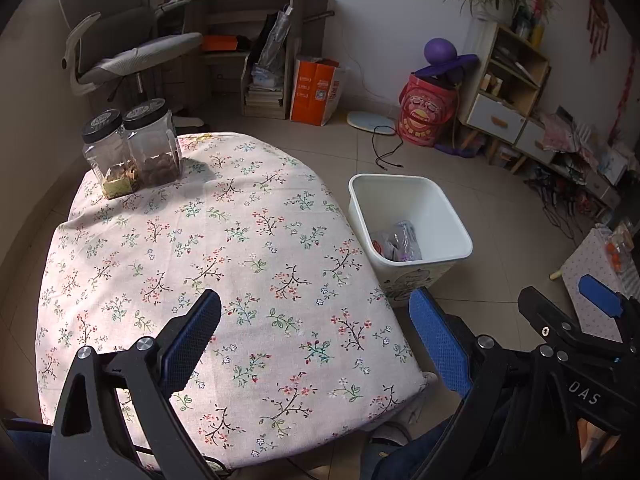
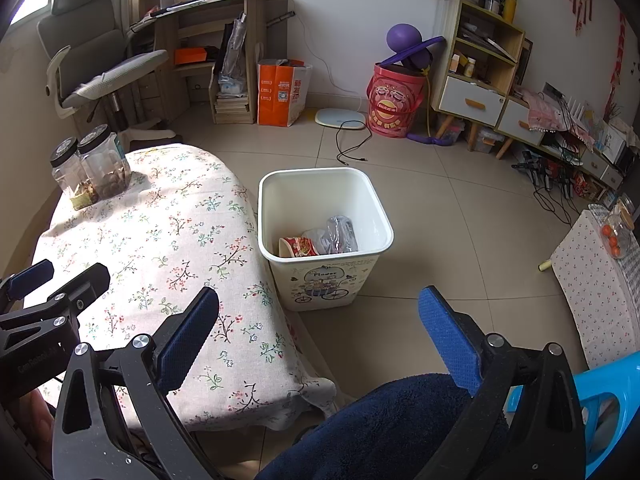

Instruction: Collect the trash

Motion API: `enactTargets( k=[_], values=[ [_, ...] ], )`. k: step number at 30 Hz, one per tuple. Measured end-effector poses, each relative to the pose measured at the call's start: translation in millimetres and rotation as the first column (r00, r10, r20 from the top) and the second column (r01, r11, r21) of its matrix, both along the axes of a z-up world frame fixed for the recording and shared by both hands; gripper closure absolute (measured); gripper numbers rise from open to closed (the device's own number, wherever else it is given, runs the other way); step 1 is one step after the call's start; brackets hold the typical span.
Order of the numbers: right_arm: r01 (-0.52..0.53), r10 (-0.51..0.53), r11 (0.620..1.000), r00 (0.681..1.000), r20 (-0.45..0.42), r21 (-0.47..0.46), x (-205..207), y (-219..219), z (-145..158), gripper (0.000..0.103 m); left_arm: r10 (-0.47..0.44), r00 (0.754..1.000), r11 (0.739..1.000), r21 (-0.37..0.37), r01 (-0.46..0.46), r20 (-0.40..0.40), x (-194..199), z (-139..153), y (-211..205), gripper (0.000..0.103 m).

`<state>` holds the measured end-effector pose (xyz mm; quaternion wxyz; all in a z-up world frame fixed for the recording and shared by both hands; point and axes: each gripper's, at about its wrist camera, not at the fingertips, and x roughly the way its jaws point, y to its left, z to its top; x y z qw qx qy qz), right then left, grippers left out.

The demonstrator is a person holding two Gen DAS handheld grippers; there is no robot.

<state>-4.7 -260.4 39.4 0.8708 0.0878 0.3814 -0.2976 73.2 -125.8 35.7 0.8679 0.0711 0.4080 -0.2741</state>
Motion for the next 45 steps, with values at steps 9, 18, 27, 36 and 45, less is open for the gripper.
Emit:
enactTargets(
  k=[9,18,27,36,45],
  values=[
    [-0.001,0.001,1.0,1.0,-0.001,0.0,0.2,0.2,-0.8,0.007,-0.004,1.0,1.0,0.0,0.004,-0.003,0.6,-0.4,0.1,0.011],
    [-0.001,0.001,1.0,1.0,-0.001,0.0,0.5,0.1,-0.6,0.007,-0.005,1.0,1.0,0.001,0.005,-0.004,0.1,-0.7,-0.5,0.011],
    [-0.003,0.003,1.0,1.0,-0.002,0.001,0.2,-0.6,-2.7,0.007,-0.007,1.0,1.0,0.001,0.007,-0.004,0.3,-2.5,-0.2,0.011],
    [-0.005,0.005,1.0,1.0,-0.003,0.001,-0.1,-0.5,-3.3,0.007,-0.006,1.0,1.0,0.004,0.006,-0.003,0.6,-3.9,-0.7,0.011],
    [-0.005,0.005,1.0,1.0,-0.003,0.001,0.1,-0.4,-3.1,0.007,-0.006,1.0,1.0,0.004,0.006,-0.004,0.3,-4.3,-0.7,0.011]
  ],
)
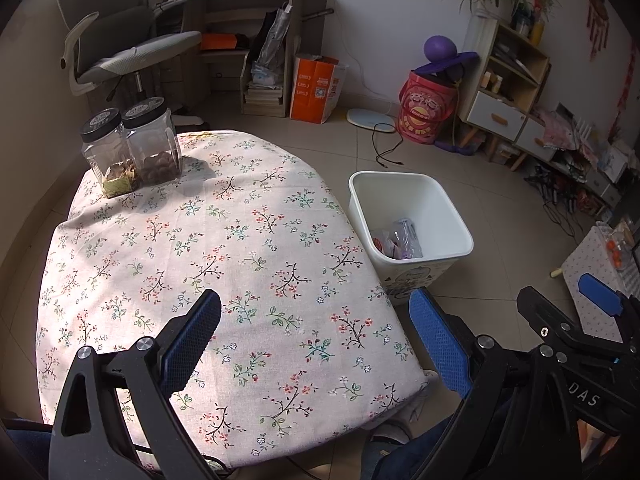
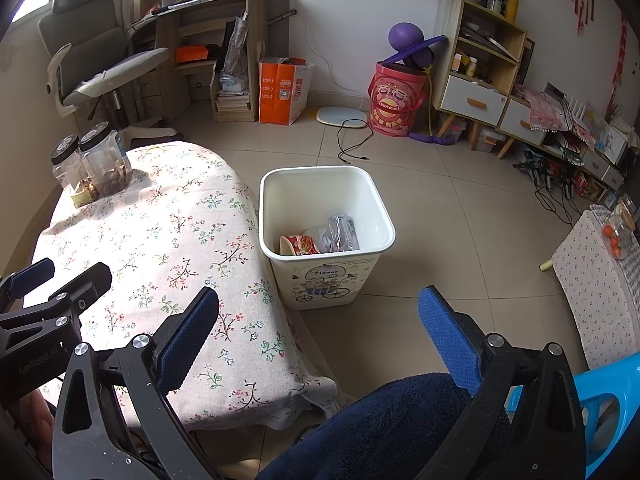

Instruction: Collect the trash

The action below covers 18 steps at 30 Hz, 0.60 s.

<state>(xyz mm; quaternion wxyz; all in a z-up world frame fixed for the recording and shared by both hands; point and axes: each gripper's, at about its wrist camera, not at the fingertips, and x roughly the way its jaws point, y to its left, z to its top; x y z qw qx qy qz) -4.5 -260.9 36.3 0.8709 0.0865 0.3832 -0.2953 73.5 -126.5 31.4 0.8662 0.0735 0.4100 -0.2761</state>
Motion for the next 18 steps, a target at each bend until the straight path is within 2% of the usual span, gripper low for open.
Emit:
enactTargets(
  k=[18],
  values=[
    [-0.001,0.001,1.0,1.0,-0.003,0.002,0.6,-0.4,-1.2,0.007,0.001,1.0,1.0,0.004,-0.001,0.0,1.7,-0.5,2.0,0.011]
  ],
)
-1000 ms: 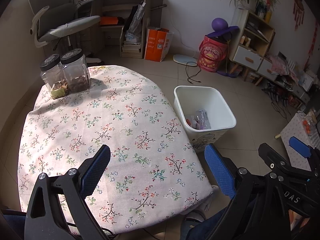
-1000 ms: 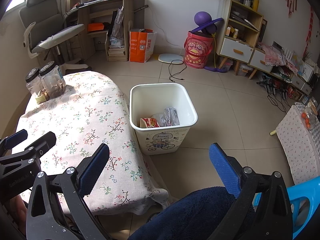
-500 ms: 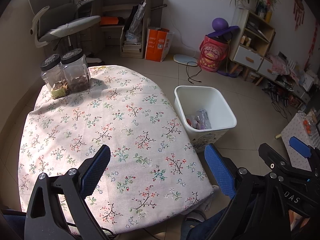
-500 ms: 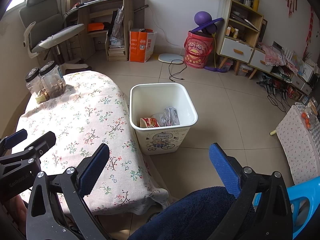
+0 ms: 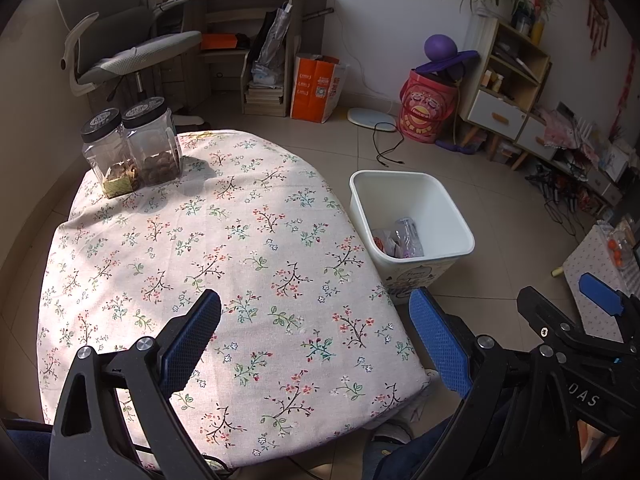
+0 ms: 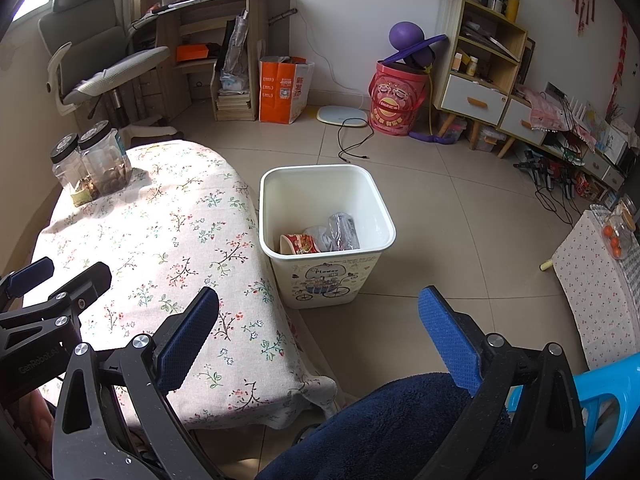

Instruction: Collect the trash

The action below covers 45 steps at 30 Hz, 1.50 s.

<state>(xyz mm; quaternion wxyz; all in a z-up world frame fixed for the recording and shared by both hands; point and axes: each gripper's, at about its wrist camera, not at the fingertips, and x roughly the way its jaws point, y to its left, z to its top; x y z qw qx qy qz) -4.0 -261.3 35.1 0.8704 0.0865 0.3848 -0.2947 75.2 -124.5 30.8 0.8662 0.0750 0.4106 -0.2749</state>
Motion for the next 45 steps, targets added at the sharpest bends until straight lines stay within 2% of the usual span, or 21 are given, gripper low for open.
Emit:
enactTargets(
  k=[45],
  values=[
    [-0.002,0.002,1.0,1.0,-0.002,0.0,0.5,-0.9,-0.9,0.007,-0.008,1.0,1.0,0.009,0.008,0.005,6.0,-0.8,3.4,0.011]
  ],
)
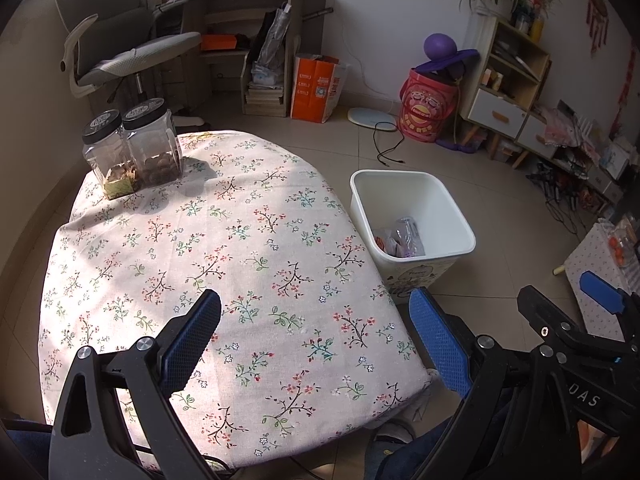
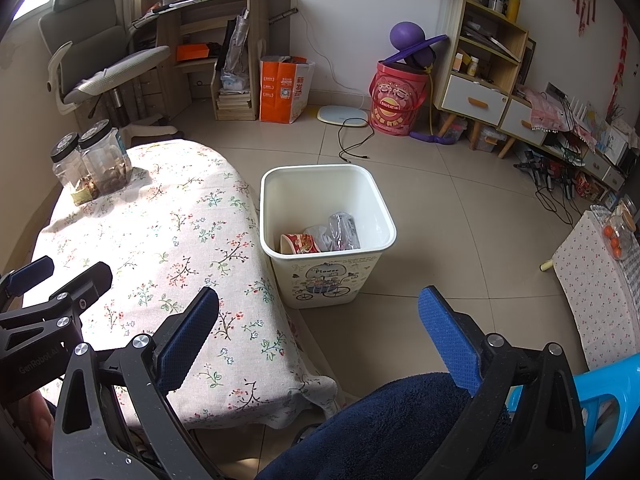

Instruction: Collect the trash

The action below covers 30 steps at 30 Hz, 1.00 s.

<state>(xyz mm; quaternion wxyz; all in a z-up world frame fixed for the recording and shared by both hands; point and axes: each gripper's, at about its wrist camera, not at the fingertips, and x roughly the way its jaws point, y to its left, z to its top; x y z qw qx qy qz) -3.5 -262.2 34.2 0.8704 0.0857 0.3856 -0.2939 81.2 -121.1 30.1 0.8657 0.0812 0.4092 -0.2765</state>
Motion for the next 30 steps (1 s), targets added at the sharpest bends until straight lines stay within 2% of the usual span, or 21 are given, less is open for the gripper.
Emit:
enactTargets(
  k=[30],
  values=[
    [0.0,0.0,1.0,1.0,-0.001,0.0,0.7,0.1,0.5,0.007,0.001,1.0,1.0,0.001,-0.001,0.0,-2.2,0.5,-1.3,0.011]
  ],
)
